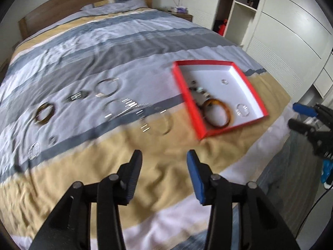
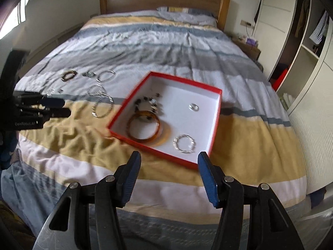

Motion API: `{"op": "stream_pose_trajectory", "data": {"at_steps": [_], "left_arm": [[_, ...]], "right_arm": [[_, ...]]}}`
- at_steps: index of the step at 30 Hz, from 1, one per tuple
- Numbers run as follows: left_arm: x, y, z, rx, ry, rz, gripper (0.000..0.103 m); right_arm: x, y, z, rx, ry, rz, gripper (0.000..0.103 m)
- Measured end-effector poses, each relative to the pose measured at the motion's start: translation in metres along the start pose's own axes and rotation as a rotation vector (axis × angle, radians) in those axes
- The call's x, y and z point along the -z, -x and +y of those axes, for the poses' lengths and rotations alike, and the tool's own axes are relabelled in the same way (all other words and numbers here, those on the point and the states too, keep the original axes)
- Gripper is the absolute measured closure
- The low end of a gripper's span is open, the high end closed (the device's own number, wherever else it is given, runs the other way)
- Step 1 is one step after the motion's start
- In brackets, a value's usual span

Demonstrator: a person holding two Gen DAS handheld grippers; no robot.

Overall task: Organize jewelry
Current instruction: 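Grasp a small silver ring with the left tool while the right tool grasps the silver chain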

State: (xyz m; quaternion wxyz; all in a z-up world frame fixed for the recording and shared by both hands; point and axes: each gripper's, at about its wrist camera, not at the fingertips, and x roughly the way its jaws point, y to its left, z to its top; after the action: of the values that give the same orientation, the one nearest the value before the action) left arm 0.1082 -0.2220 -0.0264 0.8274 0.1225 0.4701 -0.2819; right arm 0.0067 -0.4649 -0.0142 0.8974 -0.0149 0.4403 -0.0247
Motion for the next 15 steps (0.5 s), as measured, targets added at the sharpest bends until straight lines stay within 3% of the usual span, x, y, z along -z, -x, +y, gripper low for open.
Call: {"op": "stream_pose_trajectory", "data": {"at_steps": [7,15], "left_arm": [[0.055,0.038,0.079,-0.081,0.080,-0.018,0.060],[0.085,0.042,0.159,-0.109,0.251,-0.028,0.060]], "right_arm": [[-0.002,0.007,0.054,-0.061,-0.001,-0.040,0.046],[-0.032,-0.028,0.114,-0.151,0.067,-0.016,0.042]]}}
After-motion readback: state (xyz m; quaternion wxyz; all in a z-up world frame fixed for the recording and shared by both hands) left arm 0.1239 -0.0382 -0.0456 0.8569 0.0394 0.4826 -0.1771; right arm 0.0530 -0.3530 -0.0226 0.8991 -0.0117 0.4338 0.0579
